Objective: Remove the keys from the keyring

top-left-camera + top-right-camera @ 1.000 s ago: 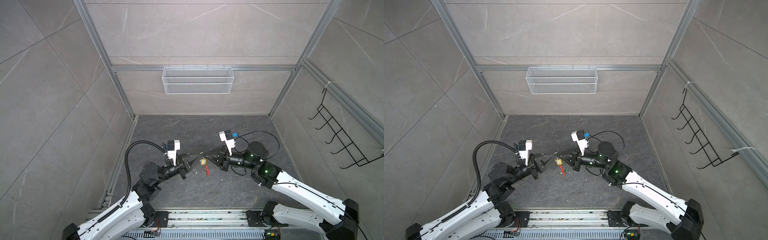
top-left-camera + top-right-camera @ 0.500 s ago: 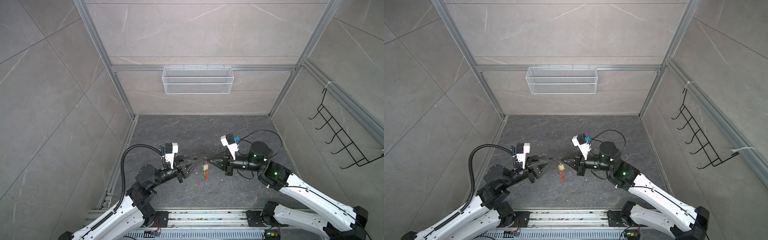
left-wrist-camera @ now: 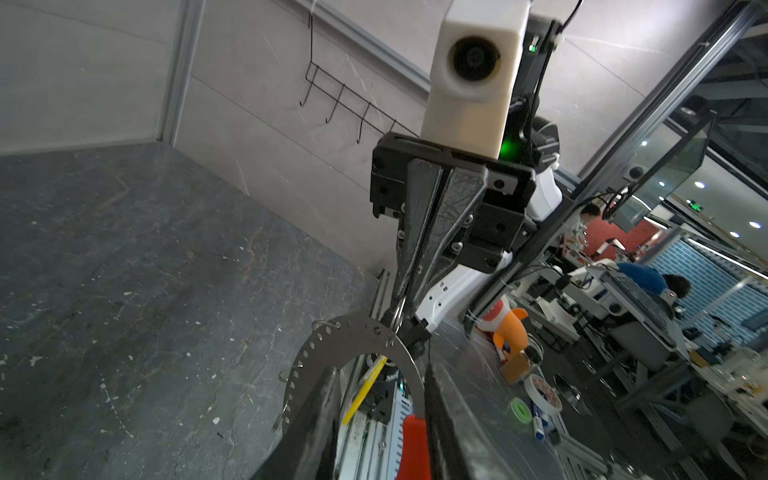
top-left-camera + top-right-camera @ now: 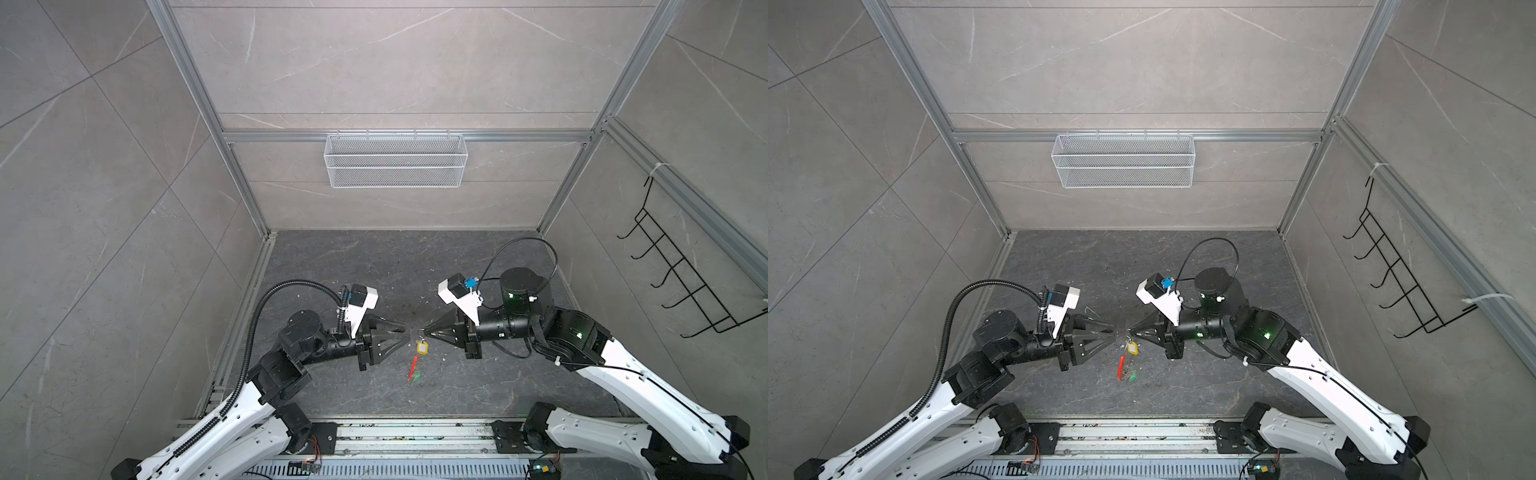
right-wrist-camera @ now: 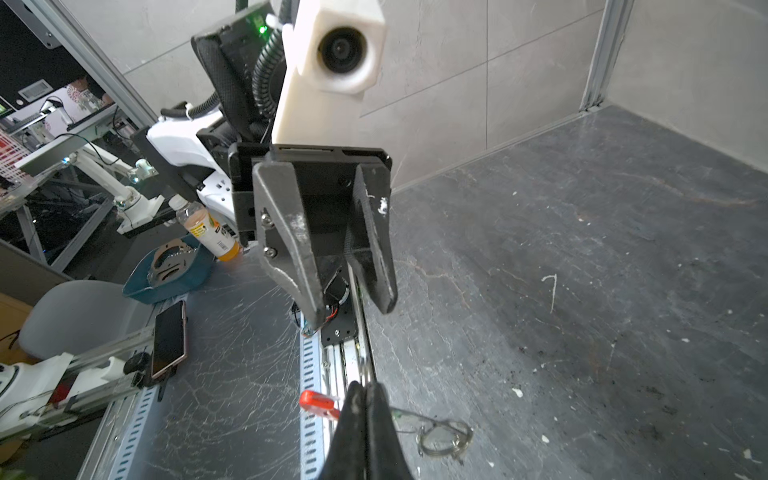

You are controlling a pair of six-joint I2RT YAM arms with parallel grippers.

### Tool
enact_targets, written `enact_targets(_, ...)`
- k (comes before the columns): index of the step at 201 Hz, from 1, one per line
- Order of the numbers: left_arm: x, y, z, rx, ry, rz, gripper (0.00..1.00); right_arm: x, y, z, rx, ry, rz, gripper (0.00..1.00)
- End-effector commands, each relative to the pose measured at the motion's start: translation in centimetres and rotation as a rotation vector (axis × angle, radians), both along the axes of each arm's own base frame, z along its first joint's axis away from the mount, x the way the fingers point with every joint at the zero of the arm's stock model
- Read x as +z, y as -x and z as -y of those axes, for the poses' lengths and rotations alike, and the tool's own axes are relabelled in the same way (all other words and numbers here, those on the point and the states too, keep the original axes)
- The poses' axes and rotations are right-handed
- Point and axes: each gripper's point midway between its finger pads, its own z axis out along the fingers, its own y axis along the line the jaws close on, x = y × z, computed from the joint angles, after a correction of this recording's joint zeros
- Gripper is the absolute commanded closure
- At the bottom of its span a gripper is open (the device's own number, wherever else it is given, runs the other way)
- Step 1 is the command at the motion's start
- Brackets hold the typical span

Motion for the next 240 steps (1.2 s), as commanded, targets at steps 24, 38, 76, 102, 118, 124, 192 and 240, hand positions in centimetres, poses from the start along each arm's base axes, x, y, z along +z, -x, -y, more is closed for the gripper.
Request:
enact_targets(24,0.7,1.3,0.2,-0.085,-0.017,0.042,0.63,-0.2,0.8,0.0,0.056,0.042,-0.013,1.00)
enact_targets(38,0.6,1.4,0.3,-0.089,-0.024,0.043,0.63,-0.1,0.9,-0.1,0.064,0.047,-0.020,1.00)
enact_targets(76,0.5,1.0,0.4,-0.080,-0.044,0.051,0.63,-0.3,1.1,-0.2,0.084,0.069,-0.039,1.00)
enact_targets(102,0.4,0.8,0.7,-0.079,-0.052,0.051,0.63,-0.5,1.1,-0.3,0.093,0.080,-0.052,1.00)
enact_targets(118,0.4,0.7,0.8,-0.086,-0.051,0.051,0.63,-0.5,1.2,-0.4,0.098,0.084,-0.056,1.00)
enact_targets(124,0.5,0.8,0.9,-0.094,-0.049,0.052,0.63,-0.6,1.1,-0.4,0.098,0.086,-0.059,1.00)
enact_targets(192,0.3,1.2,1.9,-0.139,-0.048,0.047,0.74,-0.8,0.9,-0.8,0.101,0.091,-0.072,1.00)
enact_targets(240,0.6,1.1,1.8,-0.130,-0.042,0.054,0.77,-1.0,0.9,-0.8,0.099,0.102,-0.078,1.00)
